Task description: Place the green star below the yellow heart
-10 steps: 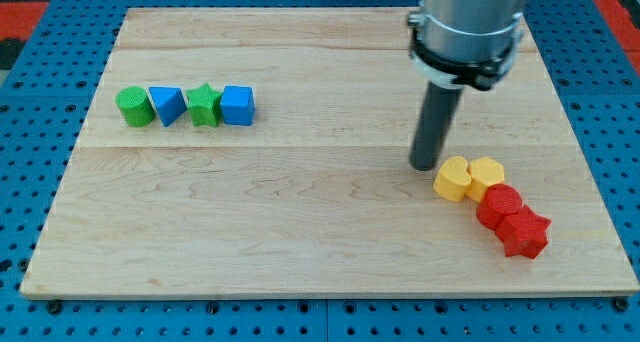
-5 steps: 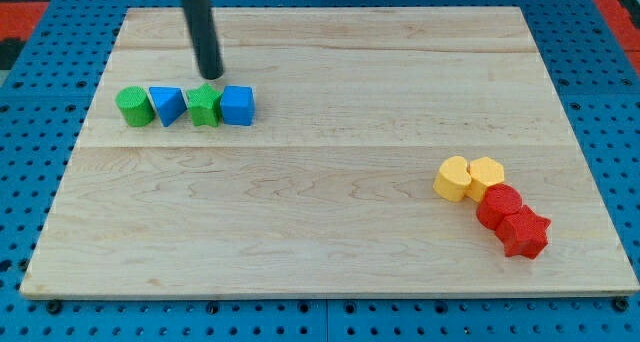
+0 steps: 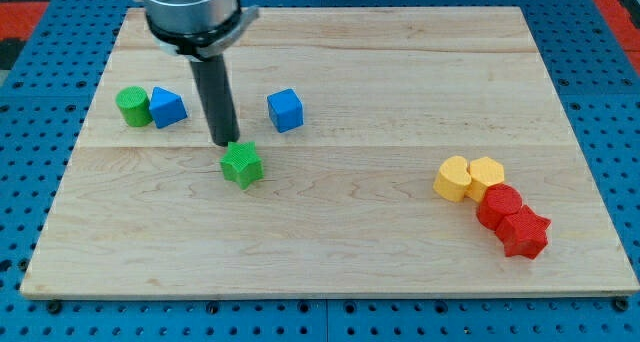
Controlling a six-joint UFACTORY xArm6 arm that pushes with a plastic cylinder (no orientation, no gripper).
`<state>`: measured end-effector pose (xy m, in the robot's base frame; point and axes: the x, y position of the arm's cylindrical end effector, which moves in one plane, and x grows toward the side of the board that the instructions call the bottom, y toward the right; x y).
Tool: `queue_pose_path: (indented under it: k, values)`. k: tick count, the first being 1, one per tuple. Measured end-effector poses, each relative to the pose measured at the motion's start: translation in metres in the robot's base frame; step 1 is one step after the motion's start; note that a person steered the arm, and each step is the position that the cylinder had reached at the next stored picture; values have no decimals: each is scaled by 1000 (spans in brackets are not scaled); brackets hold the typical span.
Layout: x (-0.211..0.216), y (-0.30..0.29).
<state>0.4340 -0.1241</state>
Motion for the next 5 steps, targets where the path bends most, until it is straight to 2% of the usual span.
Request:
queue_pose_path:
  k: [1,2,4,5]
  values:
    - [43,-3]
    - [50,53]
    - [16,78]
    - [58,159]
